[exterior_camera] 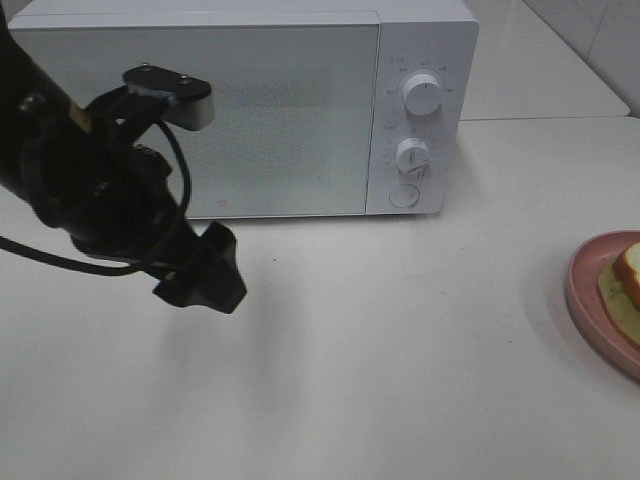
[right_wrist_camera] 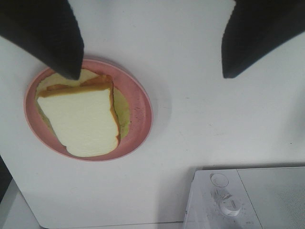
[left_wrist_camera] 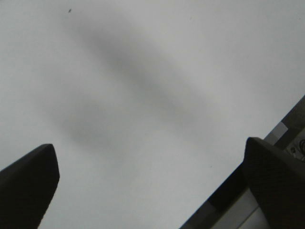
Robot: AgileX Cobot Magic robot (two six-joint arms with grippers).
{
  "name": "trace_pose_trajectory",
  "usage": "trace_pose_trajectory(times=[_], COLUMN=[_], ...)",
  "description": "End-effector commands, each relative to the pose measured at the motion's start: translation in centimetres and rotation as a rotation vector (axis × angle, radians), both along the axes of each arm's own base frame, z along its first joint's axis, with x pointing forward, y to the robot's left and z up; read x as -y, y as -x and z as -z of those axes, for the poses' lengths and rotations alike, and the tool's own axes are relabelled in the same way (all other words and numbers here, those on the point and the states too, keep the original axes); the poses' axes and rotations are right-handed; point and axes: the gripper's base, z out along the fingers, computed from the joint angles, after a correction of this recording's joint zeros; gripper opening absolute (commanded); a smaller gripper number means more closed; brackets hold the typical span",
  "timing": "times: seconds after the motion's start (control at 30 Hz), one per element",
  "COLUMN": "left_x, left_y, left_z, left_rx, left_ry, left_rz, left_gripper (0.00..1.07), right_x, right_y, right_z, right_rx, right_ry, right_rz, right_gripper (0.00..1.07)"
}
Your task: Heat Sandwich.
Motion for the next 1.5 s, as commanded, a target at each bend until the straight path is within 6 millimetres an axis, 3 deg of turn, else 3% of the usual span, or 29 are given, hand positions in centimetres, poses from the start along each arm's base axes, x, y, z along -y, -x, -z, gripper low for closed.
trace_pose_trajectory(times=[0.03,0.07,0.17,0.4,0.83,0.9,1.03,1.3,1.5], left_x=[-2.3,-3.7,-4.9,-10.2,-16.2,-17.6,-18.6,-19.1,-19.1], left_y=[-0.1,-0.4,-0.6,-1.1,-0.4,0.4,1.9,5.4,9.7], left_z=[-0.7,-1.1,-1.5,-3.2,-3.1,-3.1,-3.8,-5.3,-6.0], left_rx=[-0.06,-0.079,-0.089,-0.113,-0.136,-0.135,-0.102,-0.022,0.105], left_ry=[-0.03,-0.036,-0.035,-0.047,-0.069,-0.079,-0.098,-0.14,-0.11], left_rz=[-0.052,-0.091,-0.131,-0.324,-0.58,-0.653,-0.711,-0.75,-0.755], left_gripper=[1.04,1.04,1.04,1.04,1.04,1.04,1.04,1.04,1.04], right_x=[0.1,0.1,0.1,0.1,0.1,0.1,0.1,0.1,0.1], right_y=[0.3,0.3,0.3,0.3,0.3,0.3,0.3,0.3,0.3], right_z=[0.0,0.0,0.0,0.0,0.0,0.0,0.0,0.0,0.0], right_rx=[0.031,0.031,0.031,0.031,0.031,0.031,0.031,0.031,0.031], right_ry=[0.006,0.006,0.006,0.006,0.005,0.005,0.005,0.005,0.005], right_rz=[0.0,0.0,0.0,0.0,0.001,0.001,0.001,0.001,0.001], right_gripper=[0.76,0.76,0.76,0.76,0.76,0.76,0.76,0.76,0.76])
